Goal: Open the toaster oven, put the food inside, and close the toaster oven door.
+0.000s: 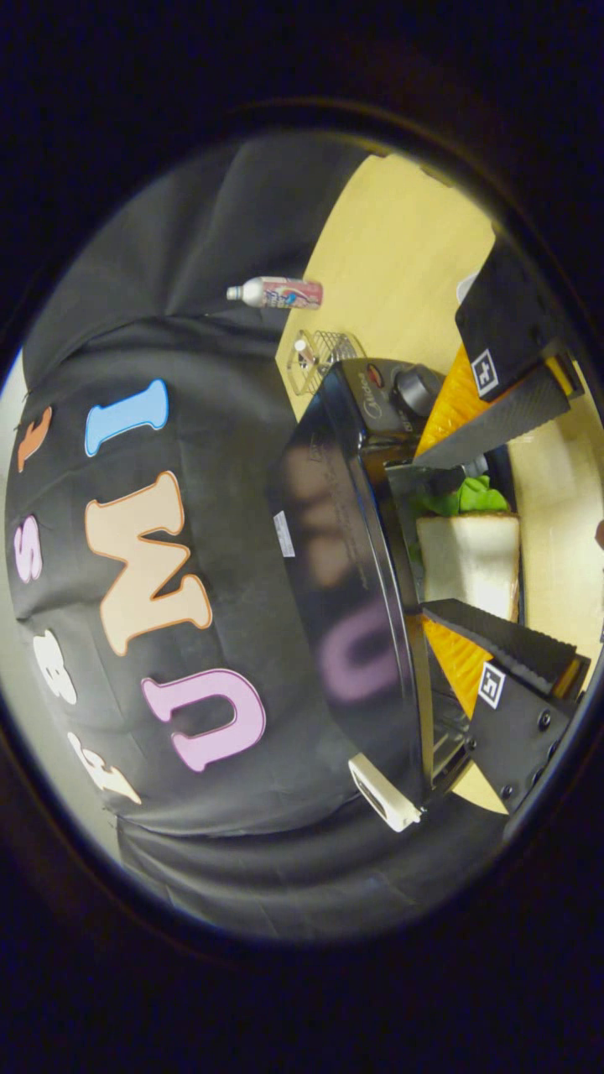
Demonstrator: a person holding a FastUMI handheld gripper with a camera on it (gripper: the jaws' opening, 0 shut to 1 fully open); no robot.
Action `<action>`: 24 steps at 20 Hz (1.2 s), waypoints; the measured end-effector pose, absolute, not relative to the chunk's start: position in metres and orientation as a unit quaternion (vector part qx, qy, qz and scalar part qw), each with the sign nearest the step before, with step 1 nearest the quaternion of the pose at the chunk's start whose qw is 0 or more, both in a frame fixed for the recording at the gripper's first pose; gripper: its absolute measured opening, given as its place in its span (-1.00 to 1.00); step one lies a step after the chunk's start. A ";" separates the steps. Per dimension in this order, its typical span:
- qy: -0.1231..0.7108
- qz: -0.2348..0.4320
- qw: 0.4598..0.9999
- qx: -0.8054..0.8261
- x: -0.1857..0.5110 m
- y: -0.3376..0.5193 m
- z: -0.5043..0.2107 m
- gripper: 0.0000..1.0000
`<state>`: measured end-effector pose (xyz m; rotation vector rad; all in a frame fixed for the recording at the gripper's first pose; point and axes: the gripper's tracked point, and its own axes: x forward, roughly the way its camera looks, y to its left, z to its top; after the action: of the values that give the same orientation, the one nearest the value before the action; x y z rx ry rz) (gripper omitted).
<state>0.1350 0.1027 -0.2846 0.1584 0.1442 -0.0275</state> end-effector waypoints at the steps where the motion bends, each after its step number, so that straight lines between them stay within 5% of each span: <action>1: 0.069 -0.016 0.995 0.073 0.130 0.100 -0.282 0.97; 11: 0.103 -0.003 0.994 0.019 0.049 0.105 -0.288 0.98; 24: 0.279 0.052 0.958 -0.028 -0.057 0.157 -0.408 0.98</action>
<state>-0.0573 0.1569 -0.4077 -0.0569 0.5667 0.1065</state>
